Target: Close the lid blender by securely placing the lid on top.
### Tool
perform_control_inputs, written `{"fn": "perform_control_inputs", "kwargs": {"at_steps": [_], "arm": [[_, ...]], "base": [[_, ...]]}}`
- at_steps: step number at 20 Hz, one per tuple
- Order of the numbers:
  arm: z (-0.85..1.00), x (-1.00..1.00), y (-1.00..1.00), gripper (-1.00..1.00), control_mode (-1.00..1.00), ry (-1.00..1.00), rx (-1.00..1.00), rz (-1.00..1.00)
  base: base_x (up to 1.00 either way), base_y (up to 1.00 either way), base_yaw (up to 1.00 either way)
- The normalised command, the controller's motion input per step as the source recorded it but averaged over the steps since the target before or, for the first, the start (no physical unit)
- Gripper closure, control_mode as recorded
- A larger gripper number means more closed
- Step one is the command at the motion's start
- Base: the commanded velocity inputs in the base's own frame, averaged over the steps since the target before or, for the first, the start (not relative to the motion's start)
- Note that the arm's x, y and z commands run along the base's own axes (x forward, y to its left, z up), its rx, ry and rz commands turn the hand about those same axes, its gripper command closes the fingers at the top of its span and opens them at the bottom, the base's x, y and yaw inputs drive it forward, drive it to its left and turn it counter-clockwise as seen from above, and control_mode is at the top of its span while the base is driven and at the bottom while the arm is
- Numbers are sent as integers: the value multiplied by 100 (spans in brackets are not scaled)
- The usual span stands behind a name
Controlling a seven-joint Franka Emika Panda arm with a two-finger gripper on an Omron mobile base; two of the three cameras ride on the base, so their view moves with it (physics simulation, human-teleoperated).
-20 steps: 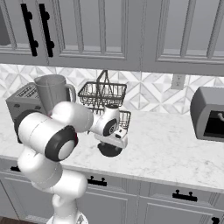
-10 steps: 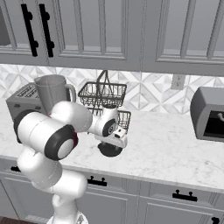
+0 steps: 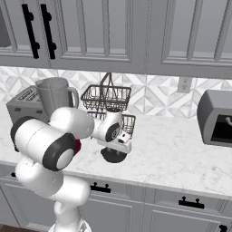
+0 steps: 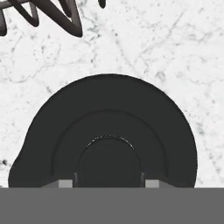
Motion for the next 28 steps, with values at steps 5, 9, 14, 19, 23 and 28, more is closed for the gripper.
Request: {"fn": "perform_control_inputs", "kwargs": {"at_steps": [5,9,14,19,23,28], "arm": [[100,-64,0,100,-100,-10,0,-5],[100,-52,15,100,-100,-17,-4,0],[100,-46,27,100,-100,-27,-8,0],[100,-43,24,100,-100,-27,-8,0],[100,-44,12,100,-100,-25,-5,0],[100,-42,3,100,-100,-24,-3,0]], "base": [[0,0,0],[0,0,0],[0,0,0],[0,0,0],[0,0,0],[0,0,0]]}}
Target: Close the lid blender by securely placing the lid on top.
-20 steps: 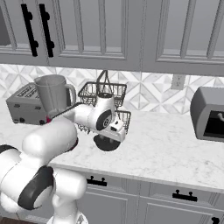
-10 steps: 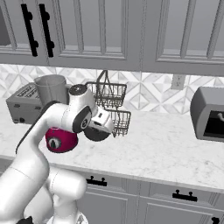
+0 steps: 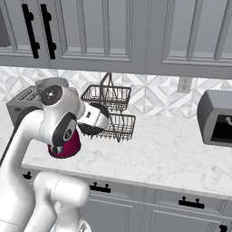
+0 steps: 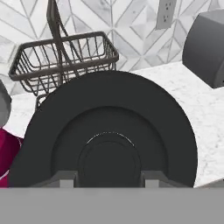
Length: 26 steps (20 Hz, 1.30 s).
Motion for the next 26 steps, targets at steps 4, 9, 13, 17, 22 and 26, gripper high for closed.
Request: {"fn": "perform_control_inputs", "kwargs": {"at_steps": [4,9,13,17,22,26], "arm": [[100,-31,8,100,-100,-17,-1,0],[100,-14,25,100,-100,-5,0,0],[100,-7,38,100,-100,0,0,0],[69,-1,76,100,-100,11,0,4],[1,28,99,100,-100,30,0,10],[0,46,80,100,-100,26,0,3]], "base": [[0,0,0],[0,0,0],[0,0,0],[0,0,0],[0,0,0],[0,0,0]]}}
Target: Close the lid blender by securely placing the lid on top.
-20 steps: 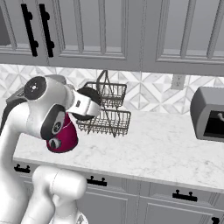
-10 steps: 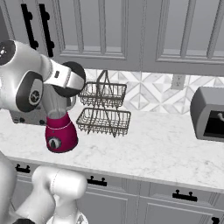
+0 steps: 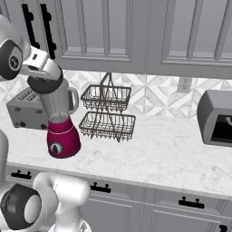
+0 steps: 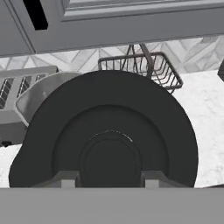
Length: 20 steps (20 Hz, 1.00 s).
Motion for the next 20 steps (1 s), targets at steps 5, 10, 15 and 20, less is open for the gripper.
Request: {"fn": "perform_control_inputs", "kwargs": {"at_steps": [5,10,15,20], "arm": [[-7,58,44,100,-100,25,0,0],[-47,67,28,100,-100,19,0,0],[-31,56,5,100,-100,10,2,0],[-27,41,0,100,-100,6,8,0]], "base": [[0,0,0],[0,0,0],[0,0,0],[0,0,0]]}}
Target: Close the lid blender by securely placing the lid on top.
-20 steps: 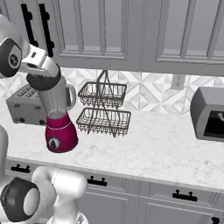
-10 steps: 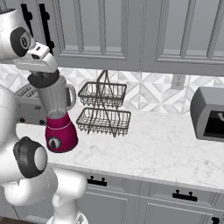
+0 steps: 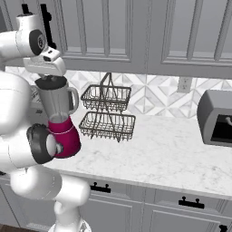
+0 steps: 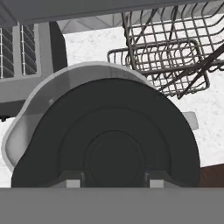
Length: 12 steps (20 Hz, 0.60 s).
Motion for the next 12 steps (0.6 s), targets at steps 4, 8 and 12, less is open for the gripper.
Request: {"fn": "perform_control_inputs", "kwargs": {"at_steps": [4,8,12], "arm": [[-37,15,4,100,-100,2,6,0],[-34,4,24,100,-100,0,2,0],[-18,25,39,100,-100,0,1,0]], "base": [[0,0,0],[0,0,0],[0,0,0]]}}
